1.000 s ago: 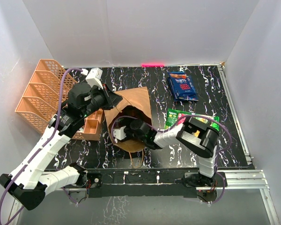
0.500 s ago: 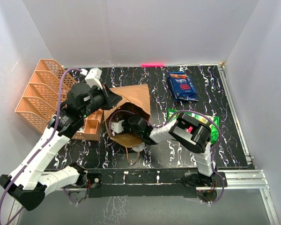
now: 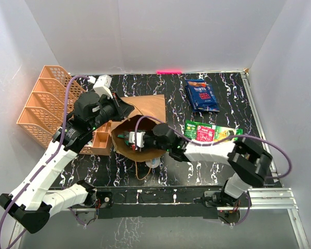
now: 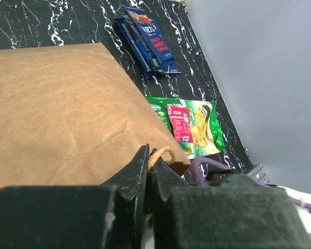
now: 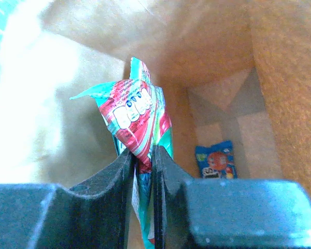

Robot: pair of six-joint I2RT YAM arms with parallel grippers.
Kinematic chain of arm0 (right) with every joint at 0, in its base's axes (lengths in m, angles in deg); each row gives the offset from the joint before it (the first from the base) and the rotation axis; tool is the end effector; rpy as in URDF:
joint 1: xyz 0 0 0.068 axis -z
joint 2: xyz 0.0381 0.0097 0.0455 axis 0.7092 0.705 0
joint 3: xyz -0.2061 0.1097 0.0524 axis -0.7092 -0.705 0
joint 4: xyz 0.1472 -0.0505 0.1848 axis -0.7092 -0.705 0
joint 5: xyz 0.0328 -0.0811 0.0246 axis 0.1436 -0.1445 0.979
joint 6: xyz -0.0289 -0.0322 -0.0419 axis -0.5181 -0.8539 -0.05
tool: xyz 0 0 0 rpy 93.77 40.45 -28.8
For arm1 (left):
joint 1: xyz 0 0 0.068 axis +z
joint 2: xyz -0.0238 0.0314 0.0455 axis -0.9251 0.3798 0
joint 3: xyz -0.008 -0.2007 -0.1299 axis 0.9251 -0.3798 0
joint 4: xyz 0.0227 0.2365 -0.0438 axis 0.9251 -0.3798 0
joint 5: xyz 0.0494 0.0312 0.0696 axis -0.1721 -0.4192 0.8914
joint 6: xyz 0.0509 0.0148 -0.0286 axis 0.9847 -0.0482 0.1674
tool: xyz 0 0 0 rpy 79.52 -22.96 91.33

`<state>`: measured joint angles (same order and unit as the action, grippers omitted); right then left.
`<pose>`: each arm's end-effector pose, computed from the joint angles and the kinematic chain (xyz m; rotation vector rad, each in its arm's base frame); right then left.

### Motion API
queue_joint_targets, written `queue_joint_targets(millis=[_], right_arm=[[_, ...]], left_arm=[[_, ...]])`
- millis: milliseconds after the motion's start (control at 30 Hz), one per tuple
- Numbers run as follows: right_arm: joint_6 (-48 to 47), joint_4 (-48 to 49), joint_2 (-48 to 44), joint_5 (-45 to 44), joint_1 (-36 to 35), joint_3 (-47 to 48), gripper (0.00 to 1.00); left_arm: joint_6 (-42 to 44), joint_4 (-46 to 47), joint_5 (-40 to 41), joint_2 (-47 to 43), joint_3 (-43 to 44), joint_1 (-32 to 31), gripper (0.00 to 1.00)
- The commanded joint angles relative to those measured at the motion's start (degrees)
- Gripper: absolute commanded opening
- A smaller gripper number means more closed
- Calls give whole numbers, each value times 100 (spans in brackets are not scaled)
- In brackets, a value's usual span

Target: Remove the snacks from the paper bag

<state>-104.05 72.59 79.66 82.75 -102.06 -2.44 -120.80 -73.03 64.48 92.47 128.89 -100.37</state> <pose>0.1834 0.2909 0.1867 -1.5443 1.1891 0.2768 0.1871 -0.1235 0.3875 0.0502 1.8246 -0.8841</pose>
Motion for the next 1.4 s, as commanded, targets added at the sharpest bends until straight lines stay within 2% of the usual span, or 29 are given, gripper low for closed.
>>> queue_joint_targets(millis=[0, 167, 333, 467, 633, 767, 867, 933, 1100, 1167, 1200, 1300, 1367], right_arm=[[1328, -291, -982, 958, -95, -191, 8], [2332, -1168, -1869, 1333, -111, -171, 8], [2896, -2345, -2634, 1594, -112, 202, 8], [3566, -2750, -3417, 1167, -119, 447, 8], [3900, -3026, -4275, 628, -112, 983, 8], [4090, -2822, -4658, -315, -112, 1405, 8], [4053, -2601, -4838, -1384, -111, 1462, 8], [4021, -2519, -4843, -2492, -107, 1443, 8], [3984, -2875, -4374, -6332, -109, 1475, 8], [4082, -3374, -4034, -7382, -112, 1522, 8], [4400, -3931, -3862, -7590, -102, 1636, 8], [6174, -6585, -3191, -7480, 18, 2252, 8], [6734, -7458, -2842, -6911, 370, 2498, 8]], left_arm=[[20, 72, 111, -32, 64, 27, 0], [5, 145, 105, 5, 7, 34, 0], [-10, 201, 145, 104, 4, 29, 0], [-27, 223, 138, 172, -2, 31, 0], [-20, 247, 124, 239, 4, 30, 0], [-28, 255, 116, 273, 30, 26, 0], [-33, 235, 135, 251, 22, 27, 0], [-31, 200, 167, 220, 10, 27, 0], [-29, 145, 222, 150, 3, 27, 0], [-24, 144, 234, 150, 4, 27, 0], [-20, 144, 232, 157, 11, 32, 0], [13, 128, 225, 203, 47, 28, 0], [17, 147, 208, 225, 45, 32, 0]])
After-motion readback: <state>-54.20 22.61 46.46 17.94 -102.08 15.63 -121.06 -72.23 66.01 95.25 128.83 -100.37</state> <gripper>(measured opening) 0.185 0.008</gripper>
